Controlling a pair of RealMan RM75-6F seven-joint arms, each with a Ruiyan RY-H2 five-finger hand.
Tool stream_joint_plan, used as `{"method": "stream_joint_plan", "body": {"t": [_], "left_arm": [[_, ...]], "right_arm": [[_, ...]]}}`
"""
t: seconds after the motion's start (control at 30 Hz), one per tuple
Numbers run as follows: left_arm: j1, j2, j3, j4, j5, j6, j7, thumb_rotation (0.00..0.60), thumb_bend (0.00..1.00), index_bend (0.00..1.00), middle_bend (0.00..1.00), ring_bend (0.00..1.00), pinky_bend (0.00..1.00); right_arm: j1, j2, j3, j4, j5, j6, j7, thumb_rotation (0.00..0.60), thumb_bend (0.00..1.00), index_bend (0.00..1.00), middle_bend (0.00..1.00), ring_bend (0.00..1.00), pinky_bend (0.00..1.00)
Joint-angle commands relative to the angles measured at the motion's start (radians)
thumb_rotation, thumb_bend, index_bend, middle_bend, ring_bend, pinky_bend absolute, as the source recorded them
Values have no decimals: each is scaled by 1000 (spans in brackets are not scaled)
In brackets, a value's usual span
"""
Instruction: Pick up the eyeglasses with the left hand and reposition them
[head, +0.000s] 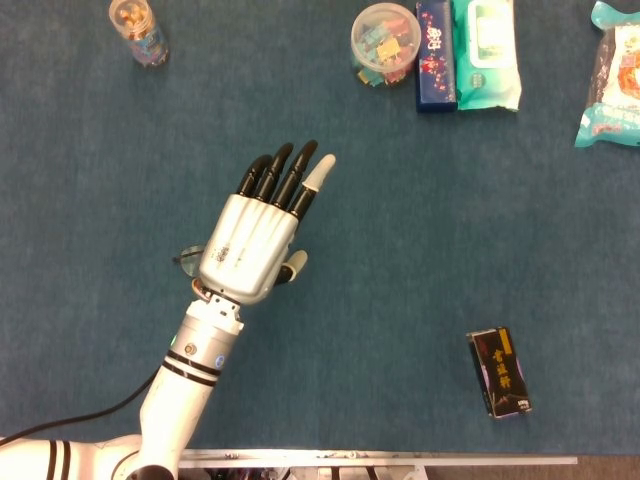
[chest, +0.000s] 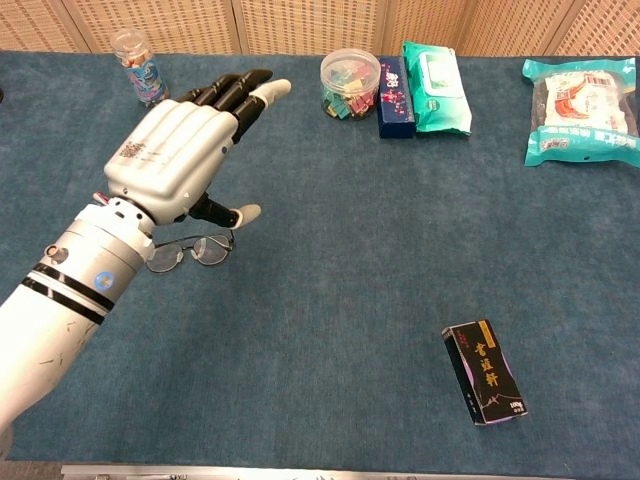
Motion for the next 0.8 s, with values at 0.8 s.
{"method": "stream_joint_plan", "body": {"t": [0.8], "left_arm": [[-12, -16, -31, 85, -88, 6, -19, 600, 175, 0, 0, 0, 139]], "right_arm": [[12, -5, -1, -7, -3, -18, -15, 600, 0, 439, 318, 200, 330]]}}
